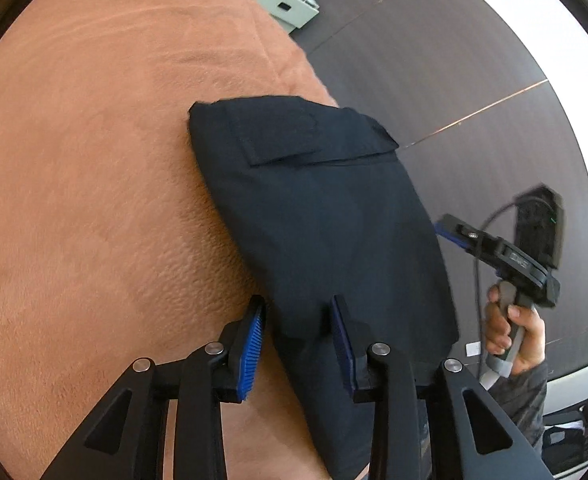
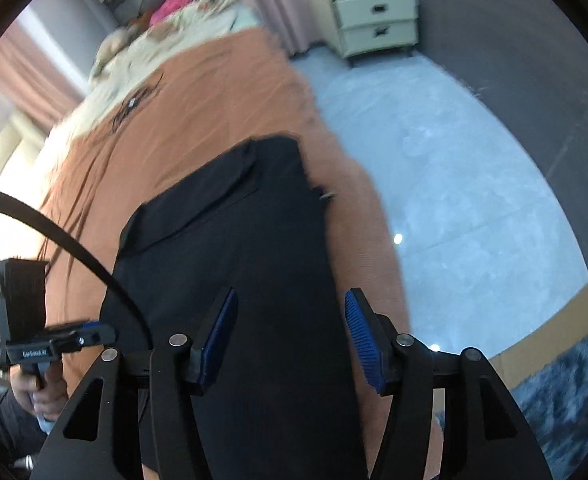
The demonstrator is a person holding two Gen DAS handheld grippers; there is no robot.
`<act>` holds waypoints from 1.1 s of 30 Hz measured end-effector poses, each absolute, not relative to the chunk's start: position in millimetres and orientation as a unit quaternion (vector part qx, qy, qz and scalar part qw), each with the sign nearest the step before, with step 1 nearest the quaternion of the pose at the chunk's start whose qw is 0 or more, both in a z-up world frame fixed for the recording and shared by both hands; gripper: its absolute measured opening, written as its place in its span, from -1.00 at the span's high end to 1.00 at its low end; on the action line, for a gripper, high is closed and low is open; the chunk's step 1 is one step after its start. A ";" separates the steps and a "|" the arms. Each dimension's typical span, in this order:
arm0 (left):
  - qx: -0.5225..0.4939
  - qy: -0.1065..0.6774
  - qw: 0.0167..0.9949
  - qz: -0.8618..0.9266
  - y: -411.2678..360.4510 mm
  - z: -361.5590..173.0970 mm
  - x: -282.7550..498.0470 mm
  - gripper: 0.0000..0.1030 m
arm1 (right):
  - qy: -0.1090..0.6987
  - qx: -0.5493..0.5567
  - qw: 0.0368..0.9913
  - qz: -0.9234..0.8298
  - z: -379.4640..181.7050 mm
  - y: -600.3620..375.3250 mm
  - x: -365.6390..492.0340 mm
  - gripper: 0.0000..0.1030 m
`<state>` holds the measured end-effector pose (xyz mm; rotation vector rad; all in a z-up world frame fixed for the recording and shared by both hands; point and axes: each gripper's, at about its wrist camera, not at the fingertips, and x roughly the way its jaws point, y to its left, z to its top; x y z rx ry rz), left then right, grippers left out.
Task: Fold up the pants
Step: 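Carry the stack and lower it onto the bed corner, opening both tools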
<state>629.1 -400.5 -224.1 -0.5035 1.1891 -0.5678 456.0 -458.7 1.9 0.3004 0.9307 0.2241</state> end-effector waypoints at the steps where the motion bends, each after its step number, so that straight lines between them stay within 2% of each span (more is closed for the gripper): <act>1: -0.232 0.549 0.760 -0.259 -400.5 -224.6 627.0 0.32 | 0.434 0.145 0.883 0.101 5.7 -461.2 445.4 -0.05; 5: -0.230 0.539 0.773 -0.244 -393.7 -217.5 617.7 0.32 | 0.384 0.153 0.906 0.094 21.4 -459.2 391.1 -0.05; 12: -0.235 0.535 0.778 -0.229 -378.7 -209.1 614.3 0.32 | 0.342 0.135 0.924 0.104 27.1 -429.2 321.4 -0.05; 20: -0.205 0.512 0.814 -0.185 -350.5 -177.7 594.3 0.32 | 0.390 0.124 0.912 0.029 -31.5 -436.5 315.8 -0.05; 29: -0.158 0.521 0.817 -0.192 -326.3 -151.0 527.2 0.32 | 0.391 0.138 0.910 -0.031 -40.8 -448.2 229.8 -0.05; 33: -0.127 0.522 0.819 -0.202 -320.1 -138.9 490.2 0.16 | 0.410 0.136 0.900 -0.050 -31.3 -455.3 205.8 -0.05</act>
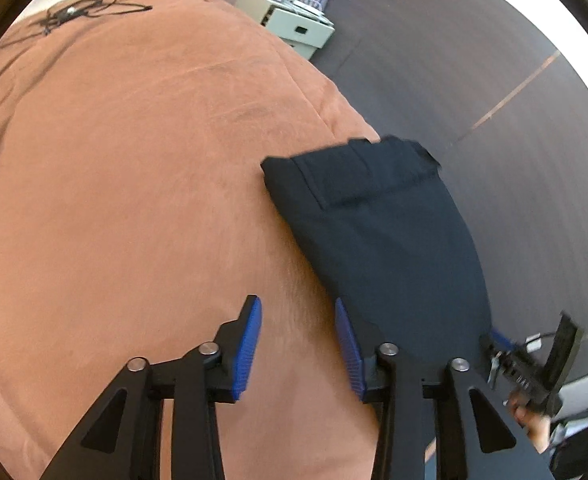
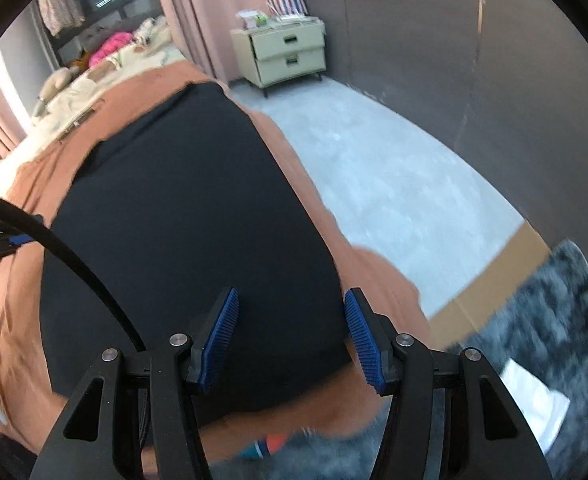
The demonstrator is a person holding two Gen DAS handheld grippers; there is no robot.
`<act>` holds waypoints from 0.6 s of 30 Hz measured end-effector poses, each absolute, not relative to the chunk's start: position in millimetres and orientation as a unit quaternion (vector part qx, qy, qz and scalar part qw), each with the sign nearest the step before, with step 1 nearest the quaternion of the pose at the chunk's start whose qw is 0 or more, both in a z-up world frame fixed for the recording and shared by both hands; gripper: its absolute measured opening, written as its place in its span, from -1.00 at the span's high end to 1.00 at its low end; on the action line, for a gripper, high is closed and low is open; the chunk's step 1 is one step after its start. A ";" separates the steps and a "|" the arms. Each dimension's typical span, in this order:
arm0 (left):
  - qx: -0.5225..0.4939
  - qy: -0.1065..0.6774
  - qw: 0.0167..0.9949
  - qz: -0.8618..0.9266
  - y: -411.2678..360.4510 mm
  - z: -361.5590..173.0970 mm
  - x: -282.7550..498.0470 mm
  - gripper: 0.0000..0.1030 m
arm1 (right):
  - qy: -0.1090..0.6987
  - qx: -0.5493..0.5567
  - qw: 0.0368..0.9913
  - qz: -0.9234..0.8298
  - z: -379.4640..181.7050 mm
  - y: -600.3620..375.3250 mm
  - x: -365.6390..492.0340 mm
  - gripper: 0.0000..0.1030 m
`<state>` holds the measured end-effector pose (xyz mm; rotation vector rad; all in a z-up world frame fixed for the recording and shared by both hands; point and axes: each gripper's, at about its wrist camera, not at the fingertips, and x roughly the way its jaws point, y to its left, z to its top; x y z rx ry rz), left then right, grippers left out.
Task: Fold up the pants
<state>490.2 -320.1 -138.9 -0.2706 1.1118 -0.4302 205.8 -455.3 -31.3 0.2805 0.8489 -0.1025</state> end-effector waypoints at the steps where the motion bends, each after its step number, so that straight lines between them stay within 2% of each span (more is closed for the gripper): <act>1: -0.123 0.518 0.821 -0.207 -319.2 -132.6 482.1 0.11 | 0.406 0.134 0.902 -0.054 -24.1 -457.8 200.7 -0.05; 9: -0.091 0.495 0.836 -0.217 -296.0 -75.4 423.4 -0.30 | 0.379 0.140 0.913 -0.061 25.6 -445.0 130.3 -0.06; 11: -0.089 0.487 0.840 -0.220 -290.3 -61.8 413.5 -0.43 | 0.374 0.140 0.915 -0.065 31.4 -427.0 121.3 -0.20; 13: -0.080 0.480 0.845 -0.221 -285.7 -45.5 404.9 -0.66 | 0.363 0.141 0.919 -0.064 39.9 -409.2 121.8 -0.41; 16: -0.061 0.459 0.858 -0.224 -270.7 -18.0 378.5 -0.88 | 0.358 0.142 0.921 -0.063 36.1 -387.7 115.8 -0.59; 18: -0.051 0.445 0.868 -0.217 -262.6 -1.5 366.4 -0.92 | 0.356 0.139 0.922 -0.063 35.8 -379.5 108.0 -0.62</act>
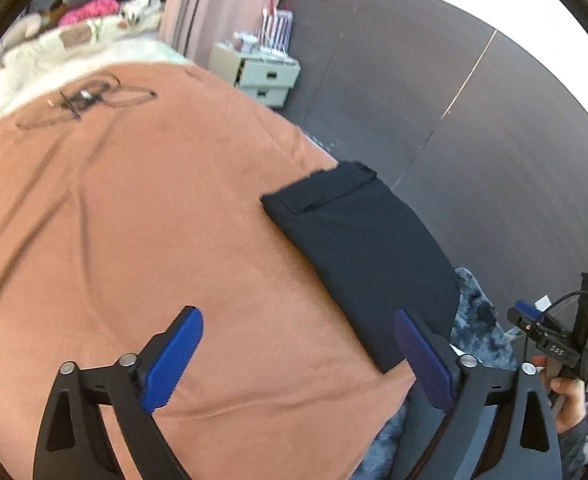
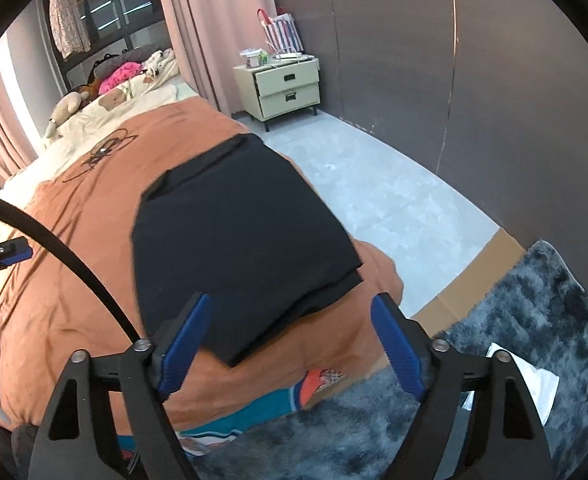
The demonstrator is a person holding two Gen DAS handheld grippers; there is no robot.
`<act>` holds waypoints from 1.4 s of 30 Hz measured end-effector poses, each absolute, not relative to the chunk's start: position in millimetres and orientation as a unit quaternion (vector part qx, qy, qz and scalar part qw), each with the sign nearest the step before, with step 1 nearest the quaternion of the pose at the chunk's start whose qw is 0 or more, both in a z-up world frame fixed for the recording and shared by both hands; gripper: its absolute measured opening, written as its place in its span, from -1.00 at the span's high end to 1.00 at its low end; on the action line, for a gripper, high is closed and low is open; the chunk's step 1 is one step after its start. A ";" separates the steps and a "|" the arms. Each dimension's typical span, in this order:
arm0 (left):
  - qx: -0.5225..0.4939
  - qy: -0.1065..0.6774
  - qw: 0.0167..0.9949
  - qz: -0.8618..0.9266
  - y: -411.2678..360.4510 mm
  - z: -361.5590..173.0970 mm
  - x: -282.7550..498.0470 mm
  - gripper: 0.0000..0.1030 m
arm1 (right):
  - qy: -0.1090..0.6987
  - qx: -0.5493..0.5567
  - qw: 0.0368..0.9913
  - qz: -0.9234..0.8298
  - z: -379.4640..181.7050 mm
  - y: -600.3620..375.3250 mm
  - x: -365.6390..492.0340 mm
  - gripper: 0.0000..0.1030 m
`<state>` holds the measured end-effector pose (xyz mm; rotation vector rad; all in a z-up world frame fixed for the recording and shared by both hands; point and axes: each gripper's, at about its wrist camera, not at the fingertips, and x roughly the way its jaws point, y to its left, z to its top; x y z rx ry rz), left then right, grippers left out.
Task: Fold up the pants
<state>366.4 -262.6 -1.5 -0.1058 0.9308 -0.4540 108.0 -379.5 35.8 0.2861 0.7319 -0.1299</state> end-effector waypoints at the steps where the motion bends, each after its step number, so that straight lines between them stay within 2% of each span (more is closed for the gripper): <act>1: -0.049 0.441 0.870 -0.217 -261.9 -0.3 369.8 -0.92 | 0.356 0.139 0.922 -0.063 38.4 -373.6 110.1 -0.65; 13: -0.024 0.374 0.903 -0.211 -226.7 56.2 319.4 -0.99 | 0.323 0.126 0.936 -0.067 62.1 -322.7 69.3 -0.85; 21: -0.024 0.346 0.917 -0.200 -196.4 73.9 282.1 -0.99 | 0.311 0.113 0.942 -0.060 70.0 -291.0 39.5 -0.86; 24: -0.016 0.333 0.923 -0.194 -186.3 79.5 260.7 -0.99 | 0.309 0.107 0.943 -0.066 71.5 -280.2 30.2 -1.00; 42: 0.010 0.269 0.953 -0.142 -150.2 95.2 144.0 -0.99 | 0.292 0.110 0.950 -0.030 78.5 -215.3 -25.6 -1.00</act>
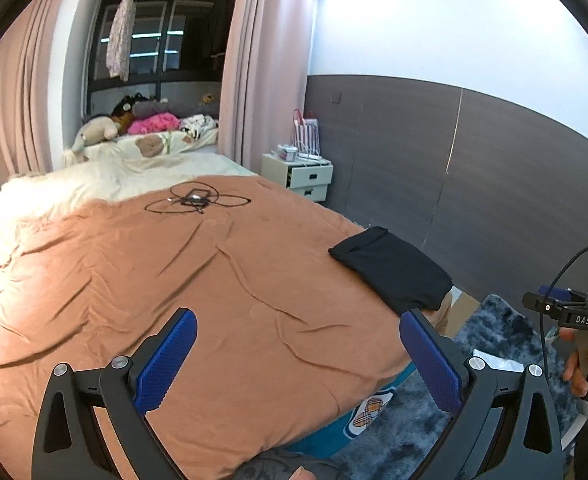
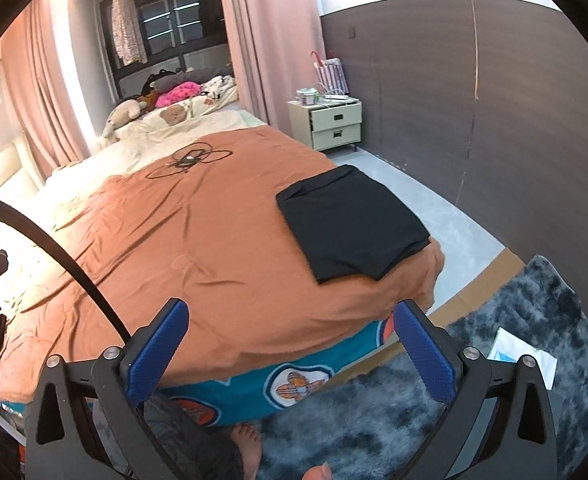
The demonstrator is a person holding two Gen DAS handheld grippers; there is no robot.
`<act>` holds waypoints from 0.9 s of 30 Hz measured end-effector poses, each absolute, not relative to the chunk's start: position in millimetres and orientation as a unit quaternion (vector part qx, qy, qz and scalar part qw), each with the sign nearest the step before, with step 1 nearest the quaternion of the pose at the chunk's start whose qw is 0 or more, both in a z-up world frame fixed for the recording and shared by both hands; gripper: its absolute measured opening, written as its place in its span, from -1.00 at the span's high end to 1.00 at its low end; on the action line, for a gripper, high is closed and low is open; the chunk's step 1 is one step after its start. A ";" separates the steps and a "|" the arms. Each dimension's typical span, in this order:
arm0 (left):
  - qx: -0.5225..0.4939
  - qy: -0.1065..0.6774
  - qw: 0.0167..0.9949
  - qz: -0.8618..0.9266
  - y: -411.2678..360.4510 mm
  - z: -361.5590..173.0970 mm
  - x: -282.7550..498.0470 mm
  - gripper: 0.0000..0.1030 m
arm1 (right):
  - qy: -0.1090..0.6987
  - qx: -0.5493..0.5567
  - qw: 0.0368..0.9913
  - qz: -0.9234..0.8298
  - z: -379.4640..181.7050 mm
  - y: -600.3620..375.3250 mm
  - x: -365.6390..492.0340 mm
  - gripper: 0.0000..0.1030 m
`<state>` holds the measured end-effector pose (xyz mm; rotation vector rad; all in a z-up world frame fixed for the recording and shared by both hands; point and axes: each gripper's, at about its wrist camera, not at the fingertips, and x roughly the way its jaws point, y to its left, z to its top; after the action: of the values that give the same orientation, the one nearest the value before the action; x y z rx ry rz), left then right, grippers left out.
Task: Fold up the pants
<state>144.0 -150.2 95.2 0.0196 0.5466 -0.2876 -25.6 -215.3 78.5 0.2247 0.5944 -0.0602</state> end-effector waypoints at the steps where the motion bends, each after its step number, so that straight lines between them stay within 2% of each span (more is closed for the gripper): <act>1: 0.011 0.266 0.953 -0.141 -148.9 95.3 137.1 -0.99 | 0.290 0.108 0.950 -0.029 78.8 -213.1 -28.0 -1.00; 21: 0.026 0.251 0.964 -0.084 -132.5 64.9 42.3 -0.99 | 0.222 0.098 0.970 0.017 46.3 -169.6 -106.5 -1.00; 27: 0.023 0.243 0.967 -0.074 -127.8 60.9 19.8 -0.99 | 0.228 0.102 0.968 0.033 26.4 -166.3 -118.2 -1.00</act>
<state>19.8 -127.8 60.9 0.0465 0.4918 -0.1487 -118.2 -166.3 26.4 0.2062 0.4612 0.0663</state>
